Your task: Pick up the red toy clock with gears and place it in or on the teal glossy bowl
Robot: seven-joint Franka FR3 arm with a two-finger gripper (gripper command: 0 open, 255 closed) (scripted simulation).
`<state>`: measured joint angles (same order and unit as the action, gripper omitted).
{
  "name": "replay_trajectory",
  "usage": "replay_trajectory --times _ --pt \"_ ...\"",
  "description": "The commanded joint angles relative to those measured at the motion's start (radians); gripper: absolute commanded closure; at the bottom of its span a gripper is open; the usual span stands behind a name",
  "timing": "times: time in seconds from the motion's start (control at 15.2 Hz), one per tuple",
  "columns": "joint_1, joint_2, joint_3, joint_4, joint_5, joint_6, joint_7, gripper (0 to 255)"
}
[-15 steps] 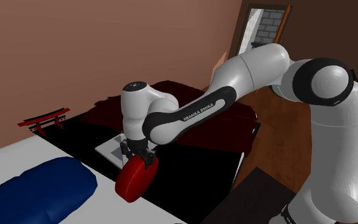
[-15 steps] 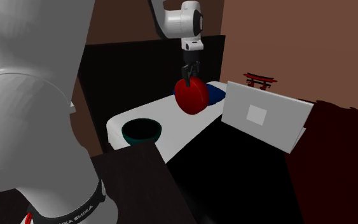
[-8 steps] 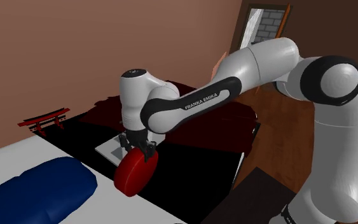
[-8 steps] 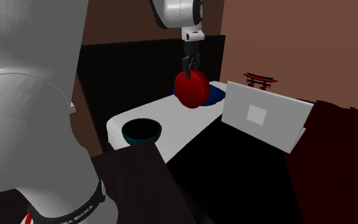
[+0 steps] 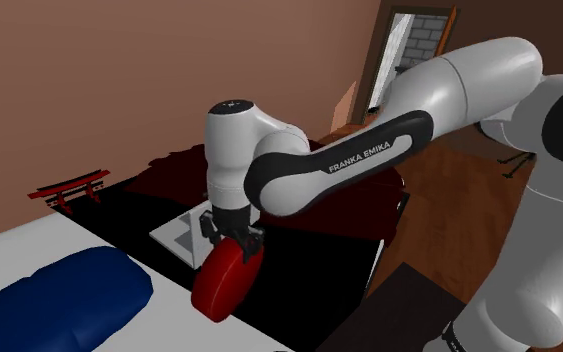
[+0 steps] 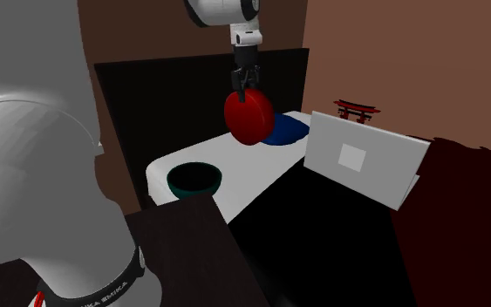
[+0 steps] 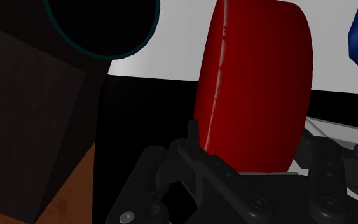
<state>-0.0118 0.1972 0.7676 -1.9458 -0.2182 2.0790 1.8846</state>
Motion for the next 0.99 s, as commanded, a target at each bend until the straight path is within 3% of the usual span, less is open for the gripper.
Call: replay_trajectory --times 0.0,0.4,0.92 --pt "-0.012 -0.08 0.023 -0.062 0.06 0.008 -0.01 255" --pt "0.008 -0.338 0.052 -0.227 0.274 -0.005 -0.069 255" --pt "0.155 -0.642 0.012 -0.369 0.494 -0.11 -0.091 255"
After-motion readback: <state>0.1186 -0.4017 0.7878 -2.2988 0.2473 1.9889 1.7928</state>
